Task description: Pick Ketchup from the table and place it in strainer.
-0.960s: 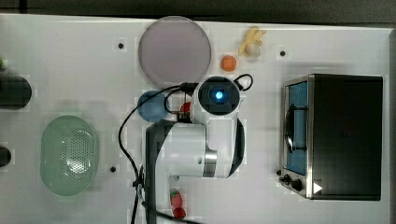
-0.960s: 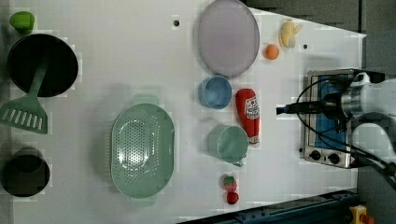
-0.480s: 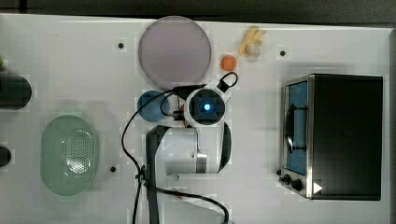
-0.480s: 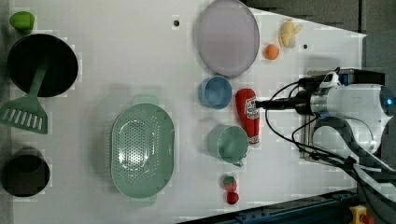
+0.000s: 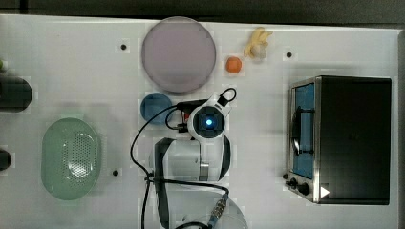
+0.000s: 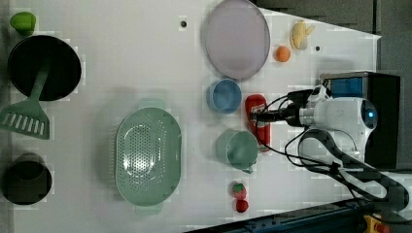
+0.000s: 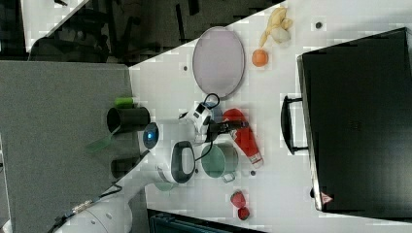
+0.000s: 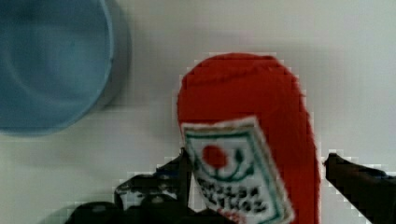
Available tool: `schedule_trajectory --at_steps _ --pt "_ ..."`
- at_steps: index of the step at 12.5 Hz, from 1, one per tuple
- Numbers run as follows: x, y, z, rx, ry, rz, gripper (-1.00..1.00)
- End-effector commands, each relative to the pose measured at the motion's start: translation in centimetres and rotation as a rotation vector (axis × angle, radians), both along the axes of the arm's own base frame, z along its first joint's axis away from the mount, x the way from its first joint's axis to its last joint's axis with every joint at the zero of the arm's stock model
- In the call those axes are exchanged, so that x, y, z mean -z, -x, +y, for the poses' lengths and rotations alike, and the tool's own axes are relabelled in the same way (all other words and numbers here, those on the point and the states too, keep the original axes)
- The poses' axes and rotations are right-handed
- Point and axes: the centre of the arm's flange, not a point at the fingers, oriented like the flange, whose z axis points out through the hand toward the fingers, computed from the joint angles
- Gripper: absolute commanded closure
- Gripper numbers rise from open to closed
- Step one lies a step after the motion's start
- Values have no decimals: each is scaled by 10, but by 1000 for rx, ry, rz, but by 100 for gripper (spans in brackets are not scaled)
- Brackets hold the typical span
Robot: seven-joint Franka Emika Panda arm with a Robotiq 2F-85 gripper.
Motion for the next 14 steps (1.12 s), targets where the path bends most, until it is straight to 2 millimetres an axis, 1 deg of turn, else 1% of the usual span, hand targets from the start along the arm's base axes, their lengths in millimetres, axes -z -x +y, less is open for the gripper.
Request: schedule_trajectory --at_steps 1,2,3,4,5,7,9,11,13,14 --pt "-1 -3 -3 -32 3 -26 -43" --pt "-6 -6 -3 -34 4 -41 -21" --pt "-15 -9 -3 -33 5 -58 -16" --pt "-28 -12 -3 -23 7 -76 -16" --pt "-46 -16 -4 -18 11 -93 -16" --pt "-91 -17 -3 -23 19 -104 -16" --pt "-146 -15 5 -40 26 -80 -16" --pt "-199 -10 21 -36 36 -24 -16" --pt "-241 -3 43 5 51 25 -16" --pt "-258 -2 60 7 57 22 -16"
